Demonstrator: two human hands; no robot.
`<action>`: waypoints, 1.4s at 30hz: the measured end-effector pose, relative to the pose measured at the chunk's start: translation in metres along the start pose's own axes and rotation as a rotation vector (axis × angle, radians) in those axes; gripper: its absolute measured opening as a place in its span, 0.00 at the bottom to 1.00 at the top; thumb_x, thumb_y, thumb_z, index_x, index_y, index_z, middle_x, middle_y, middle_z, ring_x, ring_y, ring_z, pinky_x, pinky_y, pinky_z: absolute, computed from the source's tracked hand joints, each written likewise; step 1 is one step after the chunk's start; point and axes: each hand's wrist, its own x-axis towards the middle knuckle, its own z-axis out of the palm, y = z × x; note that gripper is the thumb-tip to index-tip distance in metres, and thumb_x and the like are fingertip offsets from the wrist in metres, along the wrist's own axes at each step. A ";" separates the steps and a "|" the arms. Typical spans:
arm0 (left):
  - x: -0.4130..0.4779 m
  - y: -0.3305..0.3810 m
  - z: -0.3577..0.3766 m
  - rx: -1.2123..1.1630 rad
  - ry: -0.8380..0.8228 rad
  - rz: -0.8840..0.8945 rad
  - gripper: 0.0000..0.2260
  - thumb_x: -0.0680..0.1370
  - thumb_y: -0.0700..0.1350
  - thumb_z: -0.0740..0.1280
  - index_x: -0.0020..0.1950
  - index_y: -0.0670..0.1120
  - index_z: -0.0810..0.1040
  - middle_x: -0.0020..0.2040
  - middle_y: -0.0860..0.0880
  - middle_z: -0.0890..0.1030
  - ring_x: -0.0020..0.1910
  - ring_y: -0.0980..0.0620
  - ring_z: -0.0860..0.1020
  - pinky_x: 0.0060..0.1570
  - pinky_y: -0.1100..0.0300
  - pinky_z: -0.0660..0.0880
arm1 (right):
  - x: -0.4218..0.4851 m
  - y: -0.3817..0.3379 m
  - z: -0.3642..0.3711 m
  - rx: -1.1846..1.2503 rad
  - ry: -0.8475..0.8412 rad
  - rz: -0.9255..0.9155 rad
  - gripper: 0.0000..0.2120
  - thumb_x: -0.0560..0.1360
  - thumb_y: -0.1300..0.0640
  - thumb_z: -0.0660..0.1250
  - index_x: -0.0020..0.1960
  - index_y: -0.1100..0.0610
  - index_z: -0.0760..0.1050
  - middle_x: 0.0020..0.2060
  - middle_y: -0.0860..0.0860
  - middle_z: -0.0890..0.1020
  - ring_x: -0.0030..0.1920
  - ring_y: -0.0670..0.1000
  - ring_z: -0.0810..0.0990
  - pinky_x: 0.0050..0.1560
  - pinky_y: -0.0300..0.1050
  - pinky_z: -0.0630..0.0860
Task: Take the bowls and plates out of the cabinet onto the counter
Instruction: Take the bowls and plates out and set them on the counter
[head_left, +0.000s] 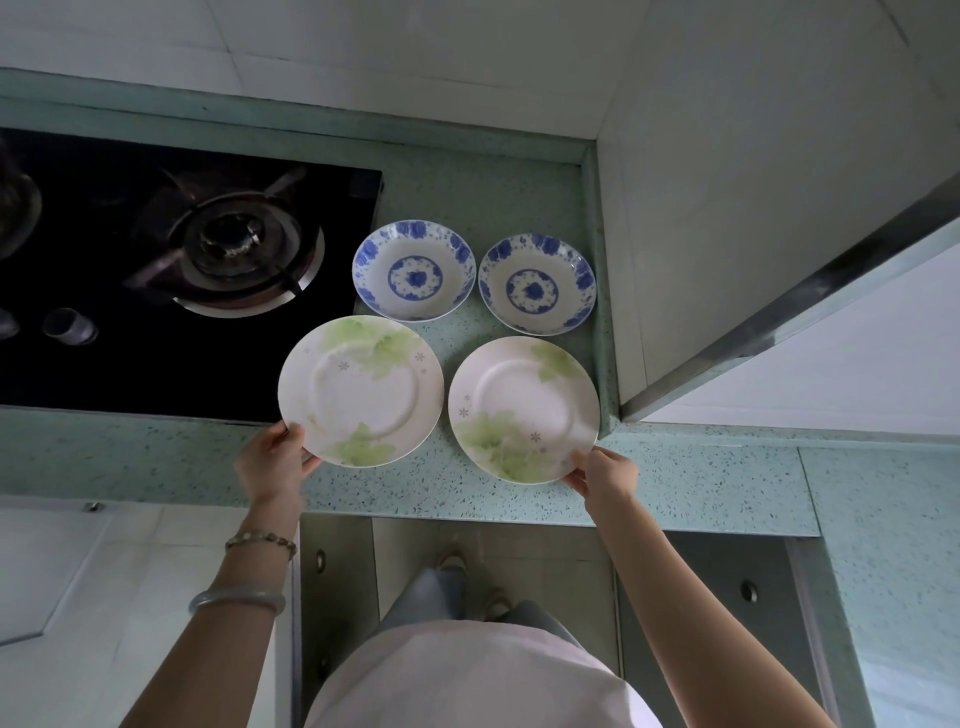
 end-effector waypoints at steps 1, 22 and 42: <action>-0.001 0.000 0.000 -0.011 0.001 -0.005 0.12 0.79 0.37 0.65 0.61 0.37 0.77 0.55 0.39 0.81 0.48 0.45 0.81 0.49 0.53 0.77 | 0.000 0.000 0.000 0.002 0.006 0.000 0.12 0.69 0.76 0.63 0.46 0.63 0.79 0.40 0.59 0.83 0.40 0.57 0.83 0.28 0.41 0.79; -0.014 -0.005 0.001 -0.131 -0.071 -0.099 0.13 0.79 0.40 0.65 0.63 0.42 0.76 0.56 0.43 0.80 0.54 0.46 0.80 0.56 0.52 0.76 | -0.003 0.000 -0.003 -0.016 0.056 -0.025 0.10 0.70 0.74 0.64 0.40 0.60 0.76 0.39 0.58 0.81 0.38 0.56 0.82 0.32 0.43 0.80; -0.019 -0.014 0.006 -0.127 -0.128 -0.094 0.14 0.78 0.35 0.64 0.63 0.40 0.76 0.59 0.43 0.81 0.57 0.46 0.80 0.56 0.52 0.77 | -0.005 -0.008 -0.002 0.005 0.060 -0.026 0.09 0.72 0.73 0.63 0.49 0.64 0.76 0.40 0.58 0.80 0.38 0.55 0.81 0.34 0.46 0.80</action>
